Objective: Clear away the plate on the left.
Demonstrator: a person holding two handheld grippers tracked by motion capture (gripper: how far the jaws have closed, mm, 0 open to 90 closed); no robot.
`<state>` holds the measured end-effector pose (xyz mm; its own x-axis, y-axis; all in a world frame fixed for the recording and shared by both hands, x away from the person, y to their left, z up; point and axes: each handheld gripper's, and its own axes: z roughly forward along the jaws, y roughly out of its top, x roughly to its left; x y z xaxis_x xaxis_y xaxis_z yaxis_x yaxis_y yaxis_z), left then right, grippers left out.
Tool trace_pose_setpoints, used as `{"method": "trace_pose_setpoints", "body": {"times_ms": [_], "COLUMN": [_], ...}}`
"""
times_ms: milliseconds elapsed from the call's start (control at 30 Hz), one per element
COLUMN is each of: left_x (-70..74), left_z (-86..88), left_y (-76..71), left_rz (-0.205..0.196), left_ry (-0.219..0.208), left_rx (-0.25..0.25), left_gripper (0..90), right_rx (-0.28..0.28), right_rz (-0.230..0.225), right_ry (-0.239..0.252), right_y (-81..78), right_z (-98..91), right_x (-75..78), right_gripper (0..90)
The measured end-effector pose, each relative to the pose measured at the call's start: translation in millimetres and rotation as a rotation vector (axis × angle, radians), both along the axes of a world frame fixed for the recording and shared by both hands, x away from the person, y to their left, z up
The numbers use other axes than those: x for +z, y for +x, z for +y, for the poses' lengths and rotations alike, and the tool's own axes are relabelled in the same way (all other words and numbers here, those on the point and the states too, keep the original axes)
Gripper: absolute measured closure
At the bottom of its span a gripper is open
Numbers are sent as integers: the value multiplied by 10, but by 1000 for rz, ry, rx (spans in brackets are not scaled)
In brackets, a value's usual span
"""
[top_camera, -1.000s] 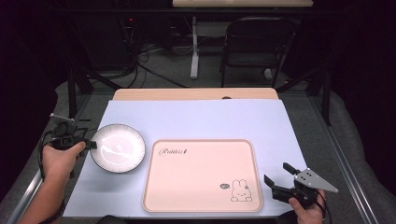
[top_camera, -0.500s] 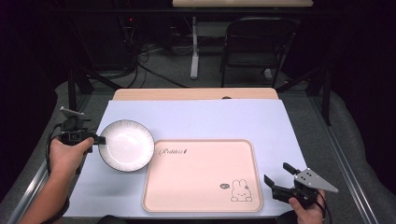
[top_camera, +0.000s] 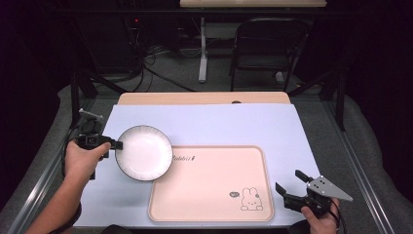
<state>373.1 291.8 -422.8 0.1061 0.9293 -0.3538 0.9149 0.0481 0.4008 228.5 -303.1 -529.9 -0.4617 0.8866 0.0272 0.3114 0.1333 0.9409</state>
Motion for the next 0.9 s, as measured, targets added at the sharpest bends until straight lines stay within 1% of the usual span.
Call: {"method": "trace_pose_setpoints", "body": {"times_ms": [100,133,233,400,433,567,633,667,700,800,867,900], "left_x": [-14,-14,-17,-18,-23,-35,-35,-42,-42,-51,-49,-49], "left_z": [-90,-90,-177,-310,-367,-489,-521,-579,-579,-656,-743,-743], "left_y": [18,18,35,56,67,84,86,87,87,91,97,97], "left_rz": [3,3,2,7,11,17,20,20,20,26,27,27], "left_ry": [1,1,1,6,9,17,19,17,17,13,15,15], "left_rx": [-22,-22,-36,-72,-89,-117,-125,-136,-136,-160,-181,-181], "left_gripper": [834,834,833,832,832,831,831,831,831,831,831,830], "right_rx": [0,0,1,1,1,2,2,2,2,2,3,3], "right_rz": [0,0,-1,0,0,-1,-1,-2,-2,-1,-1,0], "right_ry": [-1,-1,-1,-1,0,-1,0,-1,-1,0,0,0], "right_y": [-1,-1,-2,-3,-3,-3,-5,-4,-4,-3,-1,-2], "right_z": [1,1,1,2,3,-1,0,-2,-2,-2,0,2], "right_x": [0,0,0,0,0,1,1,1,1,1,0,0], "right_gripper": [142,142,143,142,142,143,142,142,142,142,142,142]}}
